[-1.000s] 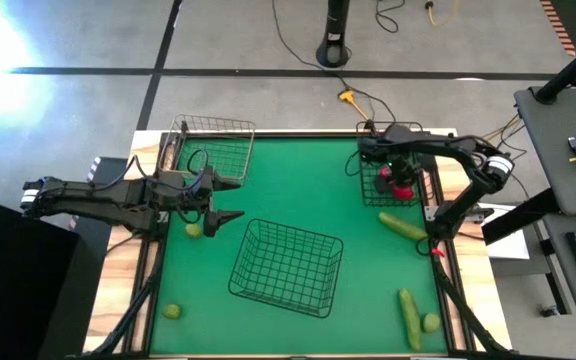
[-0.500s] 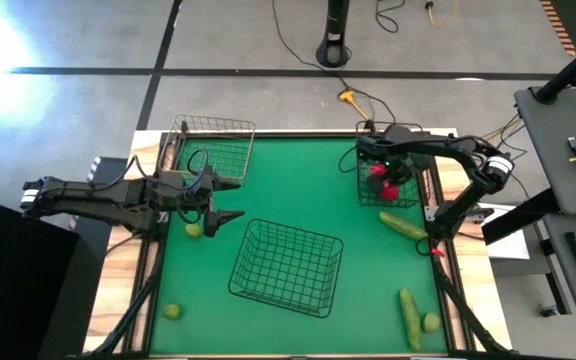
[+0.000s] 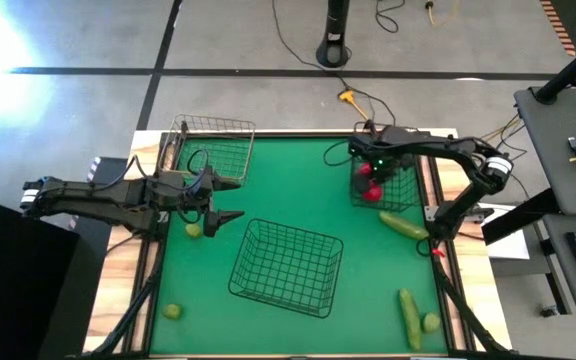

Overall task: Sort produce into baskets
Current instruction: Put the tomato into the top black wire basket, then put the top lime into the bottom black wire basket

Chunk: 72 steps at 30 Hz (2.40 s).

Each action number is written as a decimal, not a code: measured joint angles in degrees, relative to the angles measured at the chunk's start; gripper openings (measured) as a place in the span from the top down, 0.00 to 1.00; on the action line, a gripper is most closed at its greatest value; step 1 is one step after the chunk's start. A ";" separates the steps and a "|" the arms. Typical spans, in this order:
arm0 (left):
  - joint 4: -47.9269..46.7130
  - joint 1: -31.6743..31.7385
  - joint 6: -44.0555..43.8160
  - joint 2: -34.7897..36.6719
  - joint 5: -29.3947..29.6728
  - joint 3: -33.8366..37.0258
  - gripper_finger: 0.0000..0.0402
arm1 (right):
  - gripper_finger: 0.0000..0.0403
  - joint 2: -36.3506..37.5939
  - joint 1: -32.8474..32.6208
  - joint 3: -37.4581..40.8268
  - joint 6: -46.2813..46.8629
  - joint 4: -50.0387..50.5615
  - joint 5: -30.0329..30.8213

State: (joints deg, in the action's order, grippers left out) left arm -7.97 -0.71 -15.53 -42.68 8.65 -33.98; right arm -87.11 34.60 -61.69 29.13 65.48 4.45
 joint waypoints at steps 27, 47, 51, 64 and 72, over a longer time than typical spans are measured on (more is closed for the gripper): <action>-17.40 0.01 -6.12 0.14 -0.16 -3.55 0.01 | 0.97 11.12 -41.15 -13.05 -2.15 -12.31 1.52; -54.25 -1.73 -40.48 -7.08 -7.96 -3.96 0.04 | 0.97 5.60 -45.21 -13.00 -12.65 -16.75 9.14; -52.96 -1.71 -40.40 -12.94 -7.87 -3.15 0.04 | 0.97 4.39 -45.21 -13.00 -13.17 -16.94 9.16; -52.58 -0.96 -39.04 -29.90 -9.03 -3.05 0.04 | 0.97 2.58 -45.08 -12.98 -16.31 -18.95 9.19; -52.42 -0.96 -38.40 -37.36 -7.82 -2.99 0.07 | 0.97 2.60 -45.08 -12.98 -16.33 -19.52 9.20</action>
State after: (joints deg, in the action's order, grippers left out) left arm -60.38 -1.67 -53.93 -80.03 0.82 -36.97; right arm -84.51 -10.48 -74.67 12.80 45.95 13.65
